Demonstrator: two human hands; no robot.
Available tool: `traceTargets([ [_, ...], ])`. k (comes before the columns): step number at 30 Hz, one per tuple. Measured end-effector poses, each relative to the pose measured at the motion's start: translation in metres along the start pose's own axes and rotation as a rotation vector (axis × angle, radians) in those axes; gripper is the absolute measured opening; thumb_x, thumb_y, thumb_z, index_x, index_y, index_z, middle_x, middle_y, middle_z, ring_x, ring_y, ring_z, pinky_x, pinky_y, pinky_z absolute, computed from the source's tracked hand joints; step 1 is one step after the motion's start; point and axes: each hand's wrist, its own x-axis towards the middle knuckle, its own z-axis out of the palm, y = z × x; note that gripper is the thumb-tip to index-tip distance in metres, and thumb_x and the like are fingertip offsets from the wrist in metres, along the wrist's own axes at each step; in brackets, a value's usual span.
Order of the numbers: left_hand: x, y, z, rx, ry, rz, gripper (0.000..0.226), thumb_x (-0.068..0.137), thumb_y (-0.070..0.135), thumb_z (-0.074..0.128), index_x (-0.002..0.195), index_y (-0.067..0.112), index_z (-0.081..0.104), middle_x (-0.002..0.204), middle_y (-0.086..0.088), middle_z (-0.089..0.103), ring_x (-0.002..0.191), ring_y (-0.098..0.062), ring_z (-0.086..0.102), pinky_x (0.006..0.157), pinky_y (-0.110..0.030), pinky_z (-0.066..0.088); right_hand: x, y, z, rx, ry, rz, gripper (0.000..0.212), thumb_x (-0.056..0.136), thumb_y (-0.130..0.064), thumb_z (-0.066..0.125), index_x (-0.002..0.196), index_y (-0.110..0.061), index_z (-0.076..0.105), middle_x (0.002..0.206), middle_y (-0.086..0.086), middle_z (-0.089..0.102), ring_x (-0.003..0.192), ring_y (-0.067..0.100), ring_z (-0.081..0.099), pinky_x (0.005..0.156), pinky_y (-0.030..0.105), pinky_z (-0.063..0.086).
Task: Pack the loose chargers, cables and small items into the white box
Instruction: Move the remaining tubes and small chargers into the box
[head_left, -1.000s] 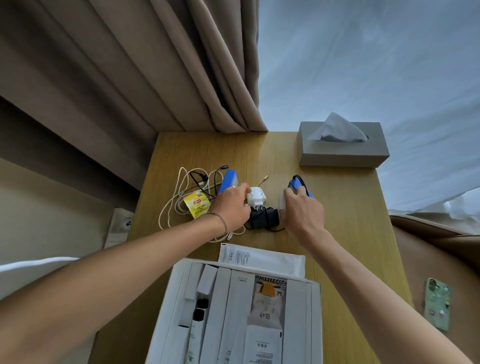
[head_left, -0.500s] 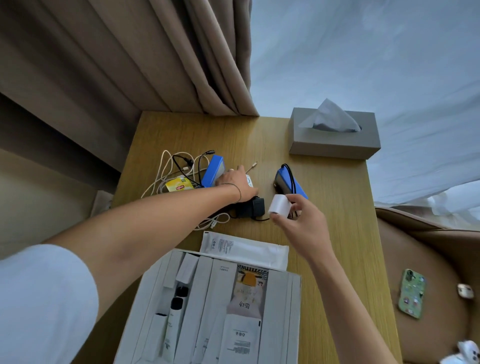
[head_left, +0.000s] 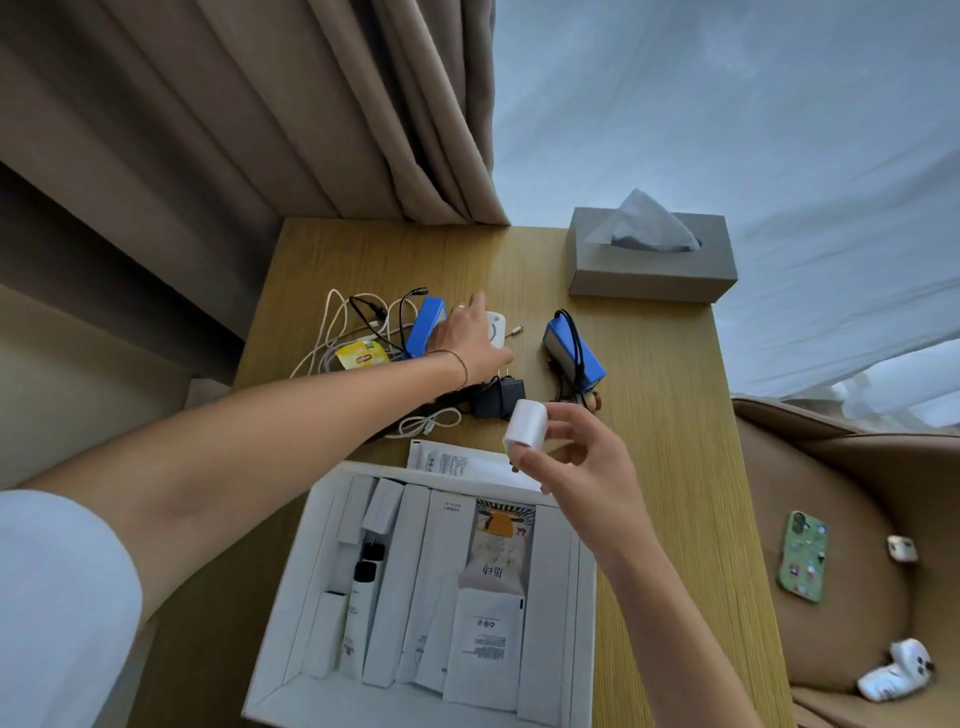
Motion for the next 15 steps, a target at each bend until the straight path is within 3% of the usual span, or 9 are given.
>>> traceTargets([
  [3,-0.025,0.004,-0.017,-0.118,0.031,0.045,0.051,0.075,0.042,0.07,0.114,0.022,0.042,0.103,-0.006,0.058,0.088,-0.029,0.058,0.072,-0.037,0.052,-0.023,0.0,0.01,0.145,-0.086,0.035,0.028,0.078,-0.035,0.082,0.104,-0.039,0.07,0.098,-0.004,0.075,0.081,0.025,0.07,0.064,0.025,0.056],
  [7,-0.063,0.004,-0.041,-0.281,0.075,0.092,0.047,0.078,0.038,0.071,0.114,0.021,0.045,0.1,-0.005,0.057,0.086,-0.027,0.059,0.07,-0.037,0.054,-0.047,0.015,0.03,0.188,-0.186,0.106,0.027,0.084,-0.032,0.08,0.11,-0.033,0.069,0.093,0.004,0.076,0.075,0.016,0.071,0.066,0.024,0.056],
  [9,-0.08,0.001,-0.052,-0.352,0.11,0.093,0.044,0.079,0.035,0.072,0.113,0.02,0.048,0.098,-0.002,0.056,0.083,-0.024,0.057,0.062,-0.03,0.046,-0.054,0.029,0.042,0.162,-0.216,0.14,0.032,0.086,-0.03,0.08,0.115,-0.028,0.067,0.088,0.004,0.076,0.073,0.016,0.07,0.065,0.026,0.056],
  [12,-0.104,-0.006,-0.065,-0.438,0.129,0.098,0.04,0.081,0.033,0.072,0.112,0.02,0.051,0.091,0.003,0.056,0.078,-0.02,0.055,0.057,-0.026,0.04,-0.054,0.052,0.062,-0.092,-0.176,0.146,0.035,0.082,-0.035,0.081,0.112,-0.034,0.064,0.09,-0.006,0.075,0.078,0.004,0.071,0.062,0.022,0.058],
  [15,-0.126,-0.016,-0.075,-0.489,0.125,0.112,0.038,0.081,0.033,0.071,0.112,0.023,0.051,0.09,0.006,0.056,0.079,-0.021,0.059,0.059,-0.031,0.05,-0.05,0.071,0.084,-0.393,-0.074,0.085,0.042,0.078,-0.041,0.08,0.117,-0.037,0.063,0.095,-0.018,0.07,0.083,-0.001,0.067,0.064,0.021,0.058],
])
